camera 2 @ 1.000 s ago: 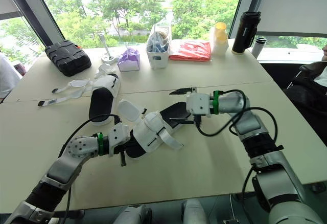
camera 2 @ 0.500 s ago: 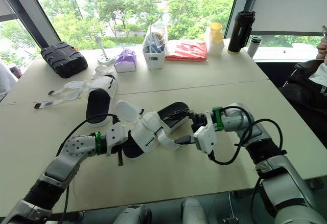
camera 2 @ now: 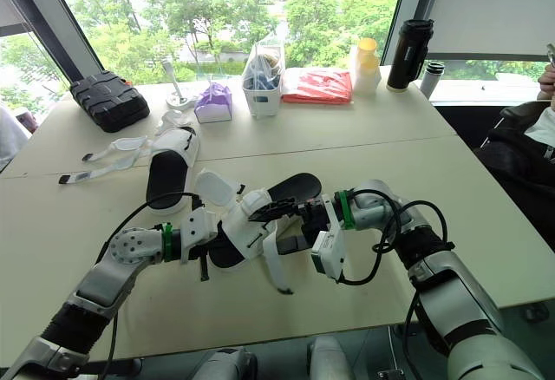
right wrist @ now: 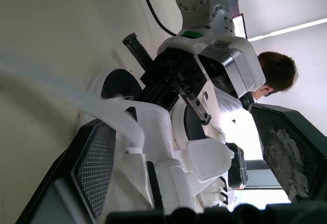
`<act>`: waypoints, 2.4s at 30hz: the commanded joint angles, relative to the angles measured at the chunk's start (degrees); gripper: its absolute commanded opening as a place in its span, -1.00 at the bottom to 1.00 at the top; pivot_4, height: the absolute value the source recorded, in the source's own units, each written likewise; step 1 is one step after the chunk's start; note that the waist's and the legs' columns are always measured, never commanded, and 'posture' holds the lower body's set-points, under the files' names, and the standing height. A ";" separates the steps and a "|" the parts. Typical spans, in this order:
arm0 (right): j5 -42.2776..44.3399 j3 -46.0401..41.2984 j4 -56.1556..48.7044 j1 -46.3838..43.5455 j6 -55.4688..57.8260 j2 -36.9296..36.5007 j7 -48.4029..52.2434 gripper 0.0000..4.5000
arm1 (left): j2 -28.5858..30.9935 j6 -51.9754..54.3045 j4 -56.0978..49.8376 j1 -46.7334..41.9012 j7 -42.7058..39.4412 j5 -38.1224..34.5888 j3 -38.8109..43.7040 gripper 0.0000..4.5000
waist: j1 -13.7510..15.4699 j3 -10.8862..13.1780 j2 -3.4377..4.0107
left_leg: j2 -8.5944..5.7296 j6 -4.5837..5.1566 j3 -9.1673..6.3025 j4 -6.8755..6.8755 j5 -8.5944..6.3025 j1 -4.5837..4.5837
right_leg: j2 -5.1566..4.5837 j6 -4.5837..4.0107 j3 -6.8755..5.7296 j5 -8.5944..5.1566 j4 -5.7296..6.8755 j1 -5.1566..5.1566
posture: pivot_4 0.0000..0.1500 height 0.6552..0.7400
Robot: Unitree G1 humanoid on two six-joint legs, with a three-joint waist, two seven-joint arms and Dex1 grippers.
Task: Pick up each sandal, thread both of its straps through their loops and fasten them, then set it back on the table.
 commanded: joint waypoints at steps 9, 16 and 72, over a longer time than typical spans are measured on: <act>-1.38 2.50 -2.56 -2.32 -0.14 -0.91 -6.23 -0.98 | 0.63 2.16 2.94 2.49 0.15 2.39 -1.65 -1.00 | 0.01 0.00 0.00 | 0.00 0.00 0.00 0.00 0.00 0.00 | 0.00 0.00 0.02 0.00 0.01 0.00 | 1.00 1.00; 18.82 7.17 -19.10 2.44 22.86 -7.30 0.83 -0.98 | 1.41 0.15 4.36 1.65 -0.99 3.75 -2.85 -1.00 | 0.13 -0.01 0.00 | 0.01 0.00 -0.02 0.01 0.00 -0.02 | 0.00 -0.01 0.03 0.00 0.01 0.00 | 1.00 1.00; 27.21 -6.21 -13.79 0.12 102.38 3.70 16.25 -0.87 | 1.79 -10.75 13.68 -5.93 -4.00 9.61 -6.73 -1.00 | 1.59 -0.13 0.04 | -0.06 -0.05 -0.08 0.19 0.05 -0.06 | -0.09 0.00 -0.09 0.05 0.11 0.03 | 1.00 1.00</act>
